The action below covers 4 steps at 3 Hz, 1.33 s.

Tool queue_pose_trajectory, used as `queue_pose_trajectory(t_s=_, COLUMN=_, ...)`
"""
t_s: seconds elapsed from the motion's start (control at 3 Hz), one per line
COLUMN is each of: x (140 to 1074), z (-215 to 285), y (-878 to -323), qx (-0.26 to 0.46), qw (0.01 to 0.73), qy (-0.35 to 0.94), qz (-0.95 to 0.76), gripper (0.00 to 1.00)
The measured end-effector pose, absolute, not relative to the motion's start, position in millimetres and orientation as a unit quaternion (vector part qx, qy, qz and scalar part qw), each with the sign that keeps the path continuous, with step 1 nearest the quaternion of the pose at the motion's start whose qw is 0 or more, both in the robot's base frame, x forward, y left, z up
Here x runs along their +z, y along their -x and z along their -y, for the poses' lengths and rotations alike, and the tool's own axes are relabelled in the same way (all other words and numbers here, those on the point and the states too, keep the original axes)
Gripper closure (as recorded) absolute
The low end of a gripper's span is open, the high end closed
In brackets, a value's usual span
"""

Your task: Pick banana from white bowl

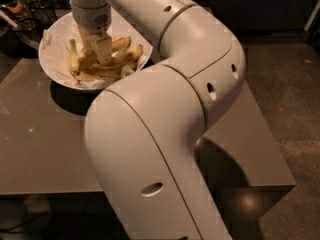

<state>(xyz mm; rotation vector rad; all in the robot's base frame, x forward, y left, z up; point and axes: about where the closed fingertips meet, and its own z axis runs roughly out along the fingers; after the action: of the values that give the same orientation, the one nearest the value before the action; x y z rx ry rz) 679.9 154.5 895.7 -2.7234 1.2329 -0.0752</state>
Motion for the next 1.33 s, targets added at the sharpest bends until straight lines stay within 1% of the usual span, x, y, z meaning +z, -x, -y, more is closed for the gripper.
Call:
queue_pose_trajectory(t_s=0.33, x=901.9, z=-146.3, y=-681.1, qx=-0.040, qw=0.081, qy=0.896, qz=-0.434, gripper=0.78)
queue_pose_trajectory(t_s=0.67, x=909.9, z=-139.8, y=-679.3, qx=-0.048, qw=0.090, qy=0.886, qz=-0.451, gripper=0.99)
queue_pose_trajectory(t_s=1.33, x=908.1, z=-143.9, y=-683.1, qx=-0.050, qw=0.097, qy=0.886, qz=-0.450, gripper=1.00)
